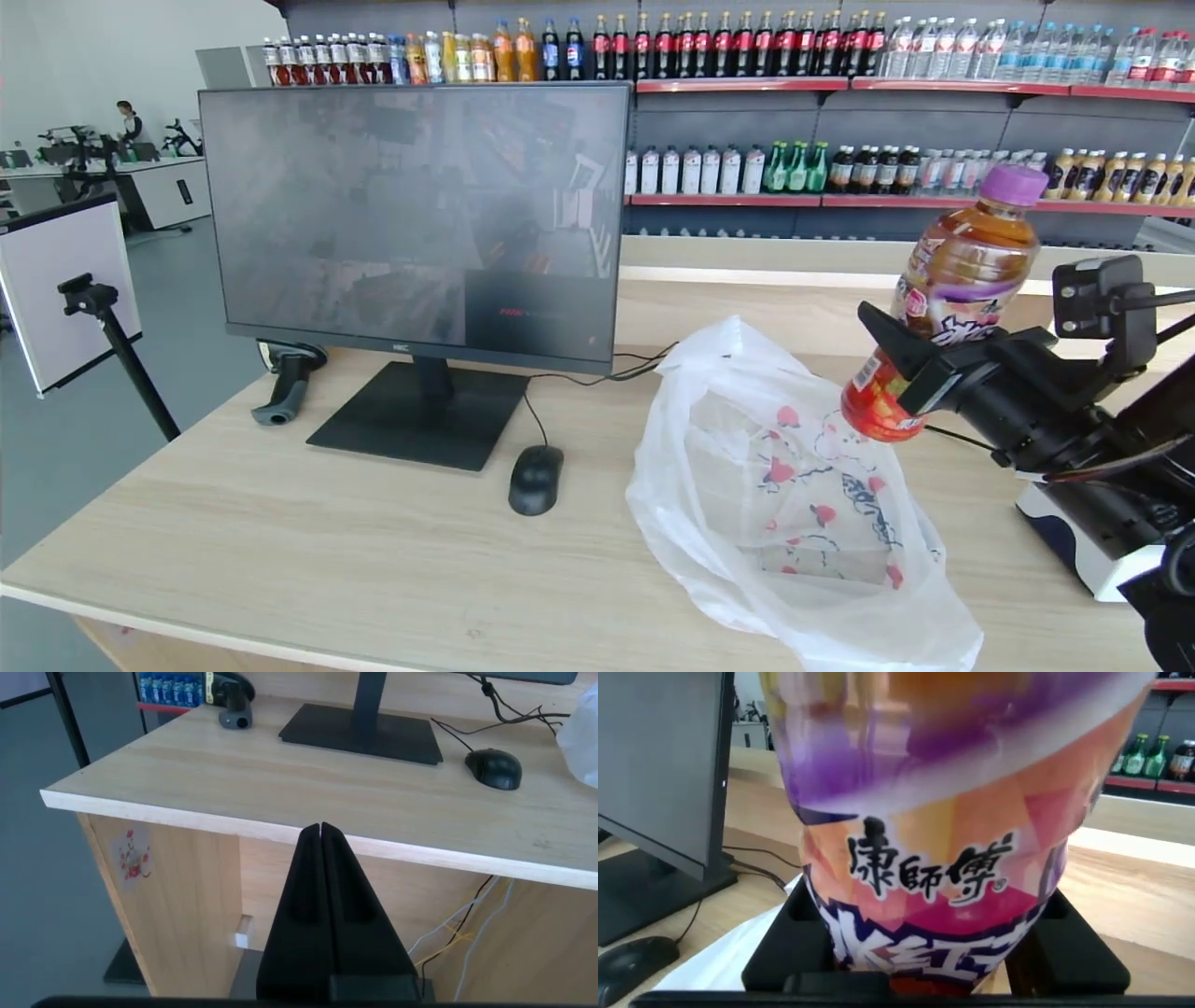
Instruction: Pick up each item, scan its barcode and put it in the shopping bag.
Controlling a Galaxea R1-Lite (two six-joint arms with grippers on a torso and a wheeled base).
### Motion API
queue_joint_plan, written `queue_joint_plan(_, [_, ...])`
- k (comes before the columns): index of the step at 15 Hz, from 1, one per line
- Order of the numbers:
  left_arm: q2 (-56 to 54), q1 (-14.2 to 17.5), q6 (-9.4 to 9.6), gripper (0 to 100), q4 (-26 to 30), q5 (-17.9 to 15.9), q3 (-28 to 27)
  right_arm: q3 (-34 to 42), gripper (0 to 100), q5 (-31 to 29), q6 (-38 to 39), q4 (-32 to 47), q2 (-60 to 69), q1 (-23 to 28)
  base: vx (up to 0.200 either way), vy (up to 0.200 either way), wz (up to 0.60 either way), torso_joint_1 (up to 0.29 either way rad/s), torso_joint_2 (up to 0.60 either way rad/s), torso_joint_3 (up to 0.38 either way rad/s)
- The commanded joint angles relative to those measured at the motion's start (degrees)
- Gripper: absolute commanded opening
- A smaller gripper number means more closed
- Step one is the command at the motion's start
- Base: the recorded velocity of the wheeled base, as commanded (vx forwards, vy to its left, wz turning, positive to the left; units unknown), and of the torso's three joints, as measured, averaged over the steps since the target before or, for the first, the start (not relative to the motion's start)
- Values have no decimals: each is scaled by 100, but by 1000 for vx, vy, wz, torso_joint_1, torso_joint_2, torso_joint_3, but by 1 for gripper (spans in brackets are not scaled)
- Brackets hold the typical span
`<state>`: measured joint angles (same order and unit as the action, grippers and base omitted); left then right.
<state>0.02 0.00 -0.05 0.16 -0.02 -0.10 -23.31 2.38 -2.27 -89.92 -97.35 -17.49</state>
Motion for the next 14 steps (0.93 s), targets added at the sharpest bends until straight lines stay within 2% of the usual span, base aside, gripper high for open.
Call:
queue_joint_plan(1, [-2, 0, -4, 0, 2, 2, 1, -113, 0, 8, 33, -8, -469, -307, 0, 0, 0, 0, 0, 0])
queue_joint_plan(4, [-2, 0, -13, 0, -7, 2, 1, -315, 0, 8, 51, -8, -882, -887, 0, 0, 0, 0, 0, 0])
queue_joint_plan(14, [-2, 0, -13, 0, -7, 2, 1, -947, 0, 17, 95, -8, -1778, -1327, 0, 0, 0, 0, 0, 0])
